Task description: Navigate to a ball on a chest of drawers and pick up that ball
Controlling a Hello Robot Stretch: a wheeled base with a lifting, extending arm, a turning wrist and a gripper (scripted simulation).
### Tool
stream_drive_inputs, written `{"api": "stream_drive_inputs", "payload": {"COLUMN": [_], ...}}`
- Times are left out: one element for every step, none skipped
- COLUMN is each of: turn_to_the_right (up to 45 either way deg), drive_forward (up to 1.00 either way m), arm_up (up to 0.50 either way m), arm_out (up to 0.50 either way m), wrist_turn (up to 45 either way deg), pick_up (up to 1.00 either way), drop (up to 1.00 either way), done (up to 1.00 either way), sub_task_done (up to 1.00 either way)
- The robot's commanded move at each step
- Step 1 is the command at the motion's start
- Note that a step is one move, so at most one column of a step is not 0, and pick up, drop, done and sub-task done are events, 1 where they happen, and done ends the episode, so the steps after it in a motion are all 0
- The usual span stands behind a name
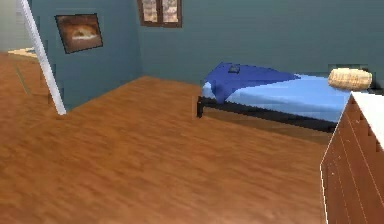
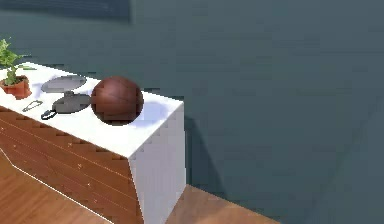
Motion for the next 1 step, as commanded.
{"api": "stream_drive_inputs", "payload": {"turn_to_the_right": [0.0], "drive_forward": [0.35], "arm_up": [0.0], "arm_out": [0.0], "wrist_turn": [0.0], "pick_up": [0.0], "drop": [0.0], "done": [0.0], "sub_task_done": [0.0]}}
